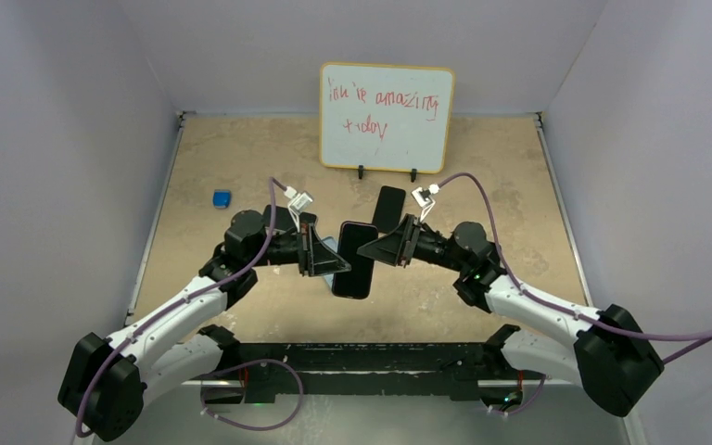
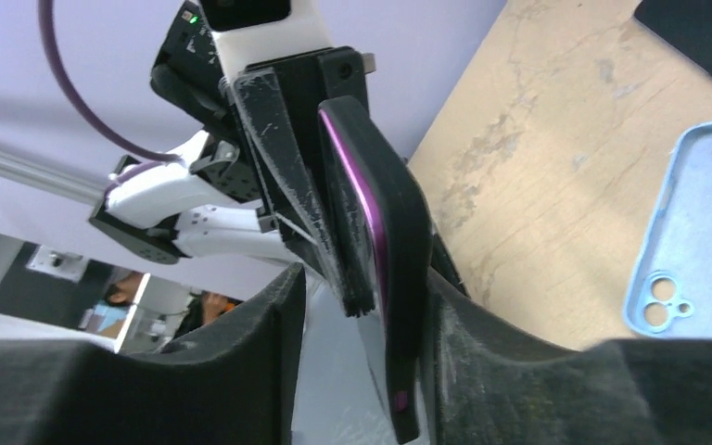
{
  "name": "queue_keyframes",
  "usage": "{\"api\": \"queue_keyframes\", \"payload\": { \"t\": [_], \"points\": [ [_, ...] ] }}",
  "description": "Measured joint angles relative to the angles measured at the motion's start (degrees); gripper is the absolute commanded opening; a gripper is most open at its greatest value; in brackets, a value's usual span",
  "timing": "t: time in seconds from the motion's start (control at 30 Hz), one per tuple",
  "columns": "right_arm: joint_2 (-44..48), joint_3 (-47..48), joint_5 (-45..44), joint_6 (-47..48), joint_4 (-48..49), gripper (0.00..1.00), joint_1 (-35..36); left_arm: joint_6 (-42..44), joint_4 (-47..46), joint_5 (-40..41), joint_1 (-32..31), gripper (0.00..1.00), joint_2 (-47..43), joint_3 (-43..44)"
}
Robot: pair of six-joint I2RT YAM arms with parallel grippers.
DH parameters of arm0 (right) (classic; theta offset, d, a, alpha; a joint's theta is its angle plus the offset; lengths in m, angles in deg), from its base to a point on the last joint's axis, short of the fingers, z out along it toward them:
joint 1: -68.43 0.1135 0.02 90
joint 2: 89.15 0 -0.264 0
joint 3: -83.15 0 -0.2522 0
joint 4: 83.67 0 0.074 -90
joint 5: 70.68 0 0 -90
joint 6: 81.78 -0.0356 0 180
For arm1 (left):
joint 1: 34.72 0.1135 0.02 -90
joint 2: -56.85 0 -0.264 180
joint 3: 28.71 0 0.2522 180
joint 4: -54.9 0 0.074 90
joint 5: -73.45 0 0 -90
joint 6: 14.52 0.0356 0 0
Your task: Put the phone into the phone case
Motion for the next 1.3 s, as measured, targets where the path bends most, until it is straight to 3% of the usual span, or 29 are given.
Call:
{"api": "queue_keyframes", "payload": {
  "t": [0.1, 0.17, 0.33, 0.43, 0.5, 0.7, 0.77, 0.9, 0.97, 1.07, 1.13, 1.23, 1.3],
  "points": [
    [-0.1, 0.0, -1.2, 0.8, -0.6, 0.12, 0.0, 0.6, -0.3, -0.6, 0.0, 0.00, 0.0, 0.0],
    [-0.4, -0.1, -1.6, 1.1, -0.1, 0.03, -0.2, 1.1, -0.5, -0.7, 0.0, 0.00, 0.0, 0.0],
    [-1.0, -0.1, -0.3, 3.2, 1.1, 0.00, -0.2, 1.4, 0.5, -1.0, 0.4, 0.38, -0.3, 0.1],
    [-1.0, -0.1, 0.1, 4.5, 0.3, 0.00, -0.2, 3.1, 4.0, 1.0, 0.3, 0.48, -1.3, 0.7],
    [-1.2, -0.1, 1.1, 5.1, 0.3, 0.00, -0.2, 4.0, 6.1, 2.7, 0.4, 0.50, -2.4, 1.6],
    [-2.6, -0.9, 4.8, 3.9, 5.1, 0.00, -0.3, 4.4, 6.5, 5.9, 0.9, 0.49, -4.1, 5.6],
    [-2.9, -1.0, 6.1, 3.4, 6.4, 0.00, -0.3, 4.4, 6.2, 6.1, 1.0, 0.44, -3.7, 6.2],
    [-3.2, -1.0, 7.7, 2.9, 7.6, 0.00, -0.3, 3.7, 5.6, 6.6, 1.0, 0.06, -2.6, 6.3],
    [-3.2, -1.1, 7.9, 3.0, 7.7, 0.07, -0.3, 2.9, 5.1, 6.3, 1.1, 0.00, -2.4, 6.3],
    [-3.4, -1.1, 8.3, 3.0, 8.3, 0.34, -0.3, 1.9, 4.8, 6.1, 1.1, 0.00, -2.5, 6.3],
    [-3.4, -1.1, 8.2, 2.3, 8.1, 0.45, -0.3, 2.0, 4.7, 5.7, 1.1, 0.00, -2.5, 6.3],
    [-2.6, -1.1, 6.8, 1.2, 7.5, 0.52, -0.3, 3.0, 4.9, 5.5, 1.1, 0.00, -2.5, 6.1],
    [-1.7, -1.1, 5.5, 0.6, 7.1, 0.52, -0.3, 3.5, 5.1, 5.0, 1.1, 0.00, -2.5, 5.8]
  ]
}}
